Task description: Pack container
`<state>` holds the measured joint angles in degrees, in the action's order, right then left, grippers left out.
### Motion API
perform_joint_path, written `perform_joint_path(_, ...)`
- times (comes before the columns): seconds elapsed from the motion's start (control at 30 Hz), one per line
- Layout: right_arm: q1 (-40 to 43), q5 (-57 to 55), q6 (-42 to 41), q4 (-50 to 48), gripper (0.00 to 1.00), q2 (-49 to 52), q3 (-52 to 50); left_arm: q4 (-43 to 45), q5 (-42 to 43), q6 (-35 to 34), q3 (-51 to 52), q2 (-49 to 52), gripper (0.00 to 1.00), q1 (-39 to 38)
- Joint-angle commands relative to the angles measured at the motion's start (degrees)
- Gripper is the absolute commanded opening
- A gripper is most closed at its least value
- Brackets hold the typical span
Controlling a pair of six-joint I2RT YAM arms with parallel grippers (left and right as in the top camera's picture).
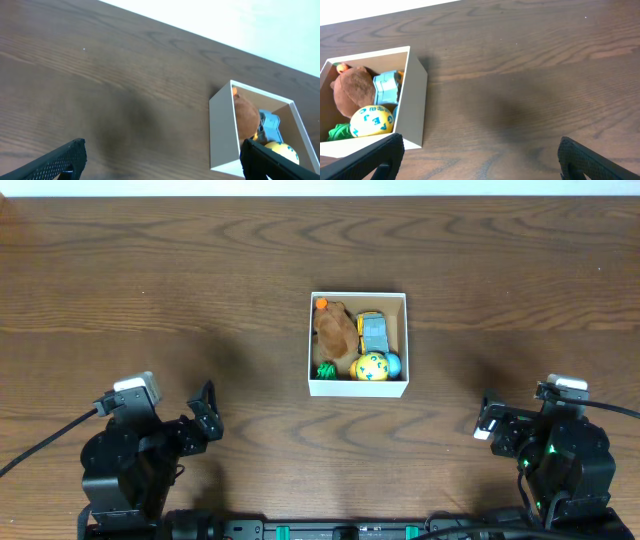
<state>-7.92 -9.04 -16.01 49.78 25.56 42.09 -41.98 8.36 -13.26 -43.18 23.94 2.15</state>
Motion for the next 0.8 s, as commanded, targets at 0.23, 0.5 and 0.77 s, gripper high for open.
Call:
perform_joint_path(0.23,-0.72,0.26,-0.90,0.02,0.99,-0.33,-0.31,-3.02,-0.46,0.55,0.44,-0.09,0.98,0.17)
perform_joint_path(0.5,-0.76,0.48,0.74,1.38,0.99,-0.92,-0.96,-3.02,-0.46,0.55,0.44,-0.09,0.98,0.20)
perform_joint_path(0.77,0.70,6.91,14.84,-12.04,0.99,-12.37,-13.68,-3.02,-0.46,0.55,0.44,-0.09,0.98,0.20)
